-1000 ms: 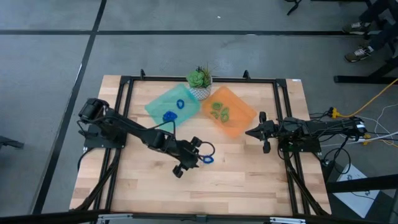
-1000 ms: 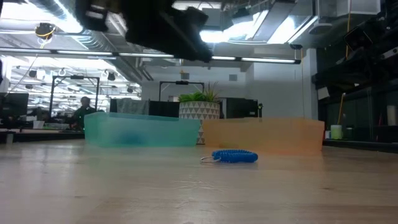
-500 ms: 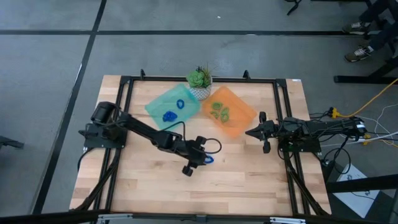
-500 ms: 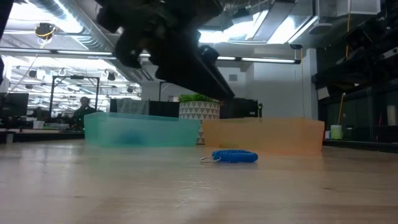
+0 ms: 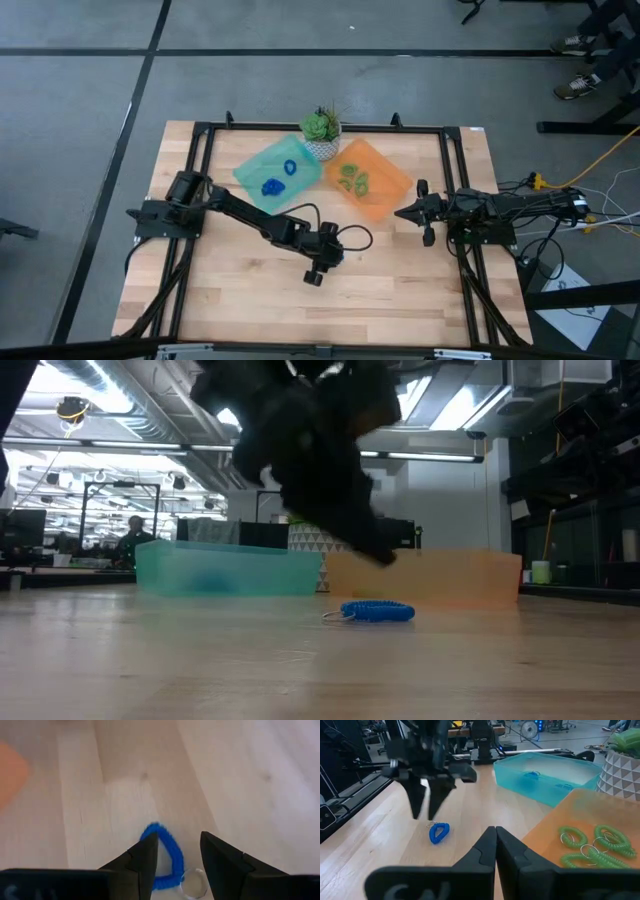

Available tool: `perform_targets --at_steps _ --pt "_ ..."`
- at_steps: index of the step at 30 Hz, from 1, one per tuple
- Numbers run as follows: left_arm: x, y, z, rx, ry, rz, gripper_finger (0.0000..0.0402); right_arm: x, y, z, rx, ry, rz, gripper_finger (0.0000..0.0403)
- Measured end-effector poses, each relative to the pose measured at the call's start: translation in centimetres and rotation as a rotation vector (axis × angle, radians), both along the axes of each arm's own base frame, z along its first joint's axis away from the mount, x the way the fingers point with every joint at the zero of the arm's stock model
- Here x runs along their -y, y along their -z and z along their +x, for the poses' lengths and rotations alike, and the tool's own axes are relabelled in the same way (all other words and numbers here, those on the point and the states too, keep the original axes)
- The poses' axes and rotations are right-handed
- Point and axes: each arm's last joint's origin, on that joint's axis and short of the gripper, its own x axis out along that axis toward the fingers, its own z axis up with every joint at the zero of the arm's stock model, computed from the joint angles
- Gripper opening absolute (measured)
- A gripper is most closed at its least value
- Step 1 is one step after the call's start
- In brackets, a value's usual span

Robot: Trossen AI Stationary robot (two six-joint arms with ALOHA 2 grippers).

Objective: Sort spring keychains
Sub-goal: Put the blue spring keychain into the green bin

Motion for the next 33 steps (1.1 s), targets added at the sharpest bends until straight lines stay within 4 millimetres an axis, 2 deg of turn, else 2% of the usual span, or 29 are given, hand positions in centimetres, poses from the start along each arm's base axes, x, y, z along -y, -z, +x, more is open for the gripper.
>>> perform_targets --at_steps 5,11,24,28,33 --pt "0.2 1.5 0.9 -0.044 -0.022 0.001 0.0143 0.0 0.0 0.0 0.0 0.001 0.0 0.0007" --pt "0.2 3.3 1.1 -0.1 -0.047 0.003 0.0143 0.0 0.0 0.0 0.0 -0.001 0.0 0.0007" --pt "0.0 4.1 1.1 -0.125 -0.073 0.017 0.0142 0.0 0.0 0.0 0.0 0.0 0.0 0.0007" --pt "0.0 4.2 1.1 -0.13 -0.071 0.017 0.0125 0.0 0.0 0.0 0.0 0.001 0.0 0.0007" --pt "0.0 4.2 1.0 -0.137 -0.07 0.02 0.0081 0.0 0.0 0.0 0.0 0.001 0.0 0.0007"
